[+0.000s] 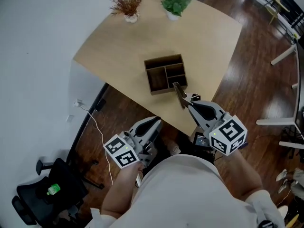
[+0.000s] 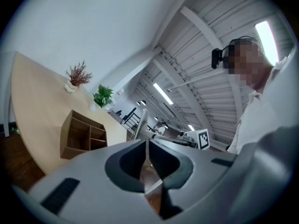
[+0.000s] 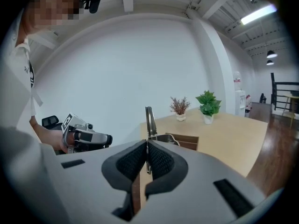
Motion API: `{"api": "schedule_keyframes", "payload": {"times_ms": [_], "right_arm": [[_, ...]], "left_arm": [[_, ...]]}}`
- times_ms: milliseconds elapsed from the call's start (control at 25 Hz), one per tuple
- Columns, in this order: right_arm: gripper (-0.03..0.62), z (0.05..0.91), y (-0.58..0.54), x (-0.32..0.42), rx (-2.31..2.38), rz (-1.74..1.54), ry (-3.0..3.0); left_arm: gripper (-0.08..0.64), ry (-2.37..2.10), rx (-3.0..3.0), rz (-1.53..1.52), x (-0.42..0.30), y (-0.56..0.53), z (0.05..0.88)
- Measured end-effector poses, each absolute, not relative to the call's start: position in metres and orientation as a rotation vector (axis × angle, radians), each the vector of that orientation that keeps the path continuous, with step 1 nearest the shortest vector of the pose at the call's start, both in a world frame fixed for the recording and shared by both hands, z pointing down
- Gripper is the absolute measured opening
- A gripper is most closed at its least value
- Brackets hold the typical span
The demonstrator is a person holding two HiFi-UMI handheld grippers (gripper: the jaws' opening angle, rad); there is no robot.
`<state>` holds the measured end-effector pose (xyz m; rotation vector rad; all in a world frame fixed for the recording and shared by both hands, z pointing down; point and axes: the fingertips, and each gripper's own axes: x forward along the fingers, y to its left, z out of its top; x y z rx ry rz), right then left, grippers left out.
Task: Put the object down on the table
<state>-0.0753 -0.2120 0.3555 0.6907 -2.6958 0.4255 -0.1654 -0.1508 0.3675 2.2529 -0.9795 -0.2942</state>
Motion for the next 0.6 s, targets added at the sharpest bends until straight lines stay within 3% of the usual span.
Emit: {"api": "schedule_keyframes", "payload": {"times_ms": [600], "right_arm": [[0.009, 0.368, -0.267, -0.083, 0.607, 0.37, -2.701]], "left_arm": [[0.005, -1.037, 2.269, -0.364, -0.163, -0.198, 0.367]]}}
